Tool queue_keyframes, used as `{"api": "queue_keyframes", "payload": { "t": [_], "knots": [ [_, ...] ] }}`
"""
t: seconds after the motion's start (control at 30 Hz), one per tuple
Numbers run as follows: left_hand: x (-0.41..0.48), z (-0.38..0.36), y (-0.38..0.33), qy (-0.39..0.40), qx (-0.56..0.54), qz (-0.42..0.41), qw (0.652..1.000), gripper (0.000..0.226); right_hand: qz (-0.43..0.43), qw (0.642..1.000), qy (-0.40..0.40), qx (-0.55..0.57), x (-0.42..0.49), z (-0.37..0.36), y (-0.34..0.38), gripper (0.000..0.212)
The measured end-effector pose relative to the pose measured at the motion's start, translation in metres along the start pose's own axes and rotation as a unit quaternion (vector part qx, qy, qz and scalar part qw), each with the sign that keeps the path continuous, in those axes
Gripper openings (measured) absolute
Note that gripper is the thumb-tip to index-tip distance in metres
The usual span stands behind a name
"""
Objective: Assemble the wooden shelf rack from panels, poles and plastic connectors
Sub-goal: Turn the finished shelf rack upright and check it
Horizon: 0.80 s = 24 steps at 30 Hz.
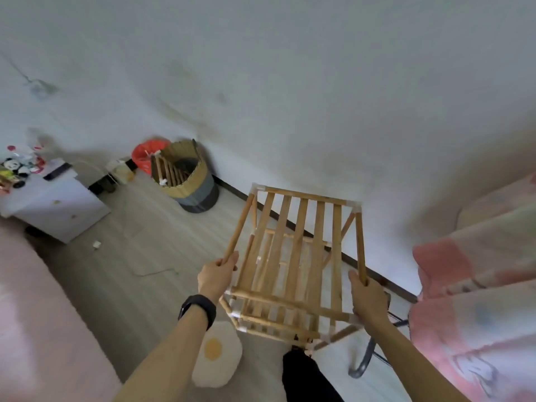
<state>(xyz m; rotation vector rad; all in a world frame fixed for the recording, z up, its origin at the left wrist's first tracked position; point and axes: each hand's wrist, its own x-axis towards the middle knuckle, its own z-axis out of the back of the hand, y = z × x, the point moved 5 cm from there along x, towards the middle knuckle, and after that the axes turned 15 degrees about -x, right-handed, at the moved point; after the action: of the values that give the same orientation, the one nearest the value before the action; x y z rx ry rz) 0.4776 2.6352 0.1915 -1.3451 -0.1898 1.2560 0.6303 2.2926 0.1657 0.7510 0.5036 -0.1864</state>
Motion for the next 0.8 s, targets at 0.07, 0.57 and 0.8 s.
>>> {"api": "queue_keyframes", "payload": {
  "t": [0.07,0.57,0.8],
  "knots": [
    [0.036,-0.019,-0.017,0.01,0.011,0.002,1.0,0.046,-0.015,1.0,0.001,0.004,0.038,-0.014,0.014,0.042],
    [0.285,-0.15,-0.047,0.104,0.105,0.017,0.989,0.044,-0.197,0.977,-0.059,0.053,0.189,-0.129,0.021,0.035],
    [0.393,-0.188,-0.015,0.148,0.084,0.032,0.985,0.052,-0.238,0.963,-0.117,0.04,0.243,-0.201,0.021,0.038]
  ]
}}
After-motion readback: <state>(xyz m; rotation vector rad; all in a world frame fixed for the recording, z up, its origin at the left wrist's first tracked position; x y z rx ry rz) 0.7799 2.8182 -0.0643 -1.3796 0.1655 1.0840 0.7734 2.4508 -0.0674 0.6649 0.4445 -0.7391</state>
